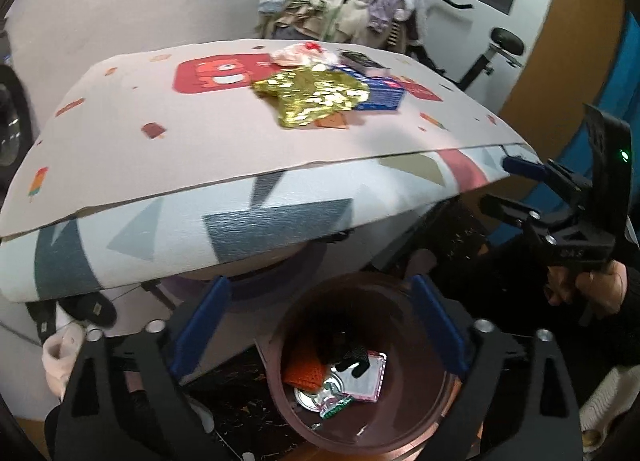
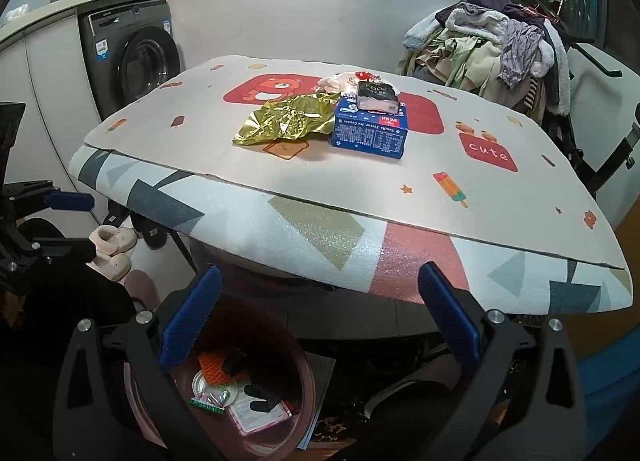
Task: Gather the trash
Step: 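Open both grippers over the bin and raise them, then grasp the black Face mask packet with the right gripper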
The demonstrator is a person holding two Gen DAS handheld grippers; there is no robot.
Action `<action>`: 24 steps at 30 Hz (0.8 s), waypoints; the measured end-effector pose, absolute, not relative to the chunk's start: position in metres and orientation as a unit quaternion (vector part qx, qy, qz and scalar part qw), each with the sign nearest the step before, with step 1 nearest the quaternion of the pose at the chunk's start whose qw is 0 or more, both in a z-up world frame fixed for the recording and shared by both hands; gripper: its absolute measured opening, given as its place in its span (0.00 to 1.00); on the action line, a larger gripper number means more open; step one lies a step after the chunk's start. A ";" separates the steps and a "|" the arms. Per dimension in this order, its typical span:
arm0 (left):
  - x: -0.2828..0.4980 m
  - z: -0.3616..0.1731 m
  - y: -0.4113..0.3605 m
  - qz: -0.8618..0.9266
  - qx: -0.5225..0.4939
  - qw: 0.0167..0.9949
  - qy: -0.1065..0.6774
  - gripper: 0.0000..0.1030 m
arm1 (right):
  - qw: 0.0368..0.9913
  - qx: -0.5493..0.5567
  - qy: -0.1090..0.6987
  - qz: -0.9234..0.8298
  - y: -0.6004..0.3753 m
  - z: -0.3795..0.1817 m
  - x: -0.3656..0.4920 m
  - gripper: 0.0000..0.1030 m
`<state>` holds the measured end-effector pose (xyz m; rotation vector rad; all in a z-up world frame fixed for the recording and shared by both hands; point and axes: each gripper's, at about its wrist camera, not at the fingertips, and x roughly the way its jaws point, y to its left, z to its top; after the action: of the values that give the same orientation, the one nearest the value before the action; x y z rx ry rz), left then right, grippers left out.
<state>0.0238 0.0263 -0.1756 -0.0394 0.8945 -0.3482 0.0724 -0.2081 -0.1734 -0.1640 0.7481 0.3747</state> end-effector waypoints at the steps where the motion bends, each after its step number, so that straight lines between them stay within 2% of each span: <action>1: 0.025 -0.175 0.029 -0.159 -0.023 0.888 0.431 0.93 | 0.910 -0.080 0.364 0.182 -0.208 -0.174 0.073 0.94; 12: 0.034 -0.171 0.063 -0.119 -0.090 0.888 0.436 0.94 | 0.908 -0.083 0.370 0.181 -0.206 -0.176 0.074 0.94; 24: 0.046 -0.146 0.074 -0.117 -0.077 0.903 0.407 0.94 | 0.903 -0.090 0.378 0.183 -0.204 -0.176 0.076 0.94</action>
<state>0.0463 0.0741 -0.1462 -0.1588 0.8412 -0.2412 0.0765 -0.2044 -0.1763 -0.1856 0.7816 0.3781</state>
